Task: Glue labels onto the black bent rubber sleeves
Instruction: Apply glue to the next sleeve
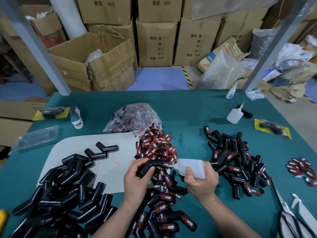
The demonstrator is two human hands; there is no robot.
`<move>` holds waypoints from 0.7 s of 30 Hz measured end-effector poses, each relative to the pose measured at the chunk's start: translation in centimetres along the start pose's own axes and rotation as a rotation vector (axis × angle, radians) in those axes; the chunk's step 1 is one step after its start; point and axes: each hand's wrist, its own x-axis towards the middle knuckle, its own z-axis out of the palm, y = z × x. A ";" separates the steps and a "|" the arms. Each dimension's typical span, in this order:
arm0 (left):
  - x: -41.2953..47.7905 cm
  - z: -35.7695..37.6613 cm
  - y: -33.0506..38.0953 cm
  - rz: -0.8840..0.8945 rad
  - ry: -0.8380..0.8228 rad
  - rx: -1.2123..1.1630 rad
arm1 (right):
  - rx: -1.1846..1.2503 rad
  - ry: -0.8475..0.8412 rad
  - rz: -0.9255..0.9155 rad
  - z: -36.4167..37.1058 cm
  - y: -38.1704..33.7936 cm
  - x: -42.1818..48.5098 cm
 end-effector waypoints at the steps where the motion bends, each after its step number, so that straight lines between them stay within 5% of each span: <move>1: 0.0 0.0 0.0 -0.001 0.001 -0.007 | -0.001 -0.001 -0.002 0.0 0.0 0.0; 21: 0.1 -0.3 -0.3 0.016 0.019 0.062 | 0.026 0.009 -0.004 0.1 0.5 0.2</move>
